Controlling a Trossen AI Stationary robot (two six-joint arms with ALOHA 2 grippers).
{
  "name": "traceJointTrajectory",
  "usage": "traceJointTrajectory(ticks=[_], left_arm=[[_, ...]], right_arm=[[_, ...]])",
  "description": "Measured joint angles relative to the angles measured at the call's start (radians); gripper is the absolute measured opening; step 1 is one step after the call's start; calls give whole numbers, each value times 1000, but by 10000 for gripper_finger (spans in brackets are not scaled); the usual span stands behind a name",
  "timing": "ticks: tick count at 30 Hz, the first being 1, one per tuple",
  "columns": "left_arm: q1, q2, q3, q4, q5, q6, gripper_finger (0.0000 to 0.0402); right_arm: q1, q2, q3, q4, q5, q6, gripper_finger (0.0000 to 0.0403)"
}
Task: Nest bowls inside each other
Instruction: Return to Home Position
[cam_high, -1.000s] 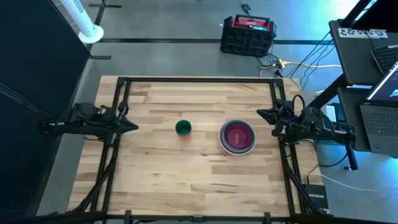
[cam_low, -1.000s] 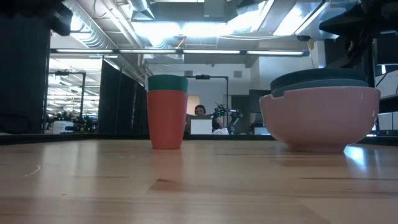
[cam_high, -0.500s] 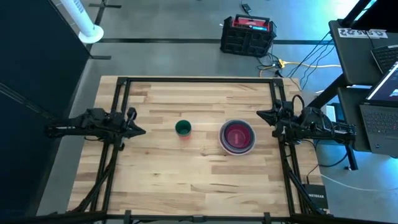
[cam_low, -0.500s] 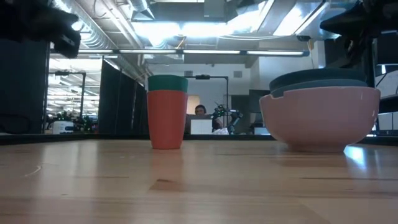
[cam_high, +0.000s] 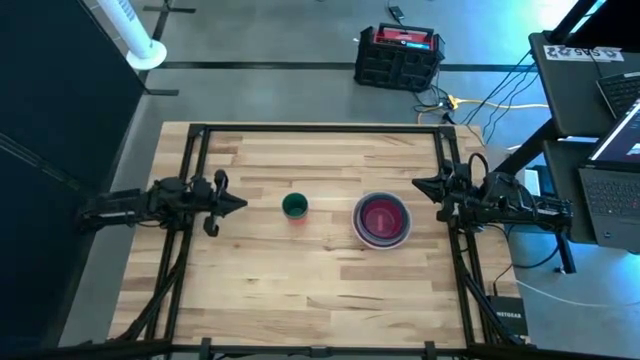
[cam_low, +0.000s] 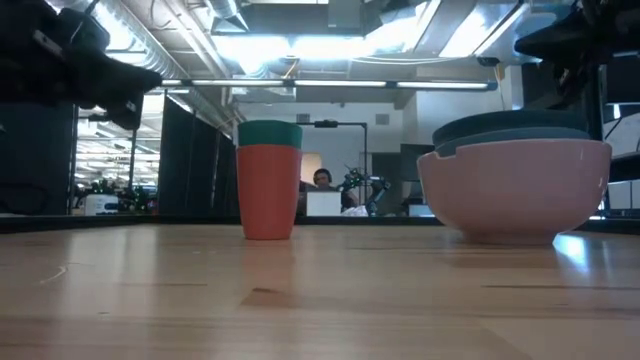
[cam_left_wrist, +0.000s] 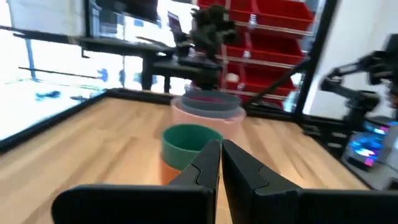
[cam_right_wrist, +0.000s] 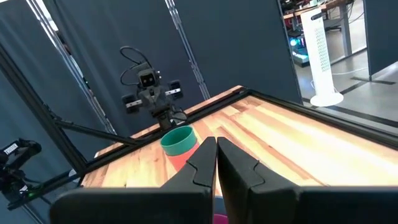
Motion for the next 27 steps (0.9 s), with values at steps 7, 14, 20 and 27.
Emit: traceJointTrajectory(ticks=[7,14,20,27], left_arm=[[57,0,0,1,-68,57,0],[91,3,0,-17,-86,78,0],[101,3,0,-23,-91,97,0],[101,3,0,-24,-91,51,0]], right_arm=[[0,0,0,-15,3,-3,1],[0,0,-1,-38,8,-9,1],[0,0,-1,-46,9,-14,1],[0,0,-1,3,-20,-57,1]])
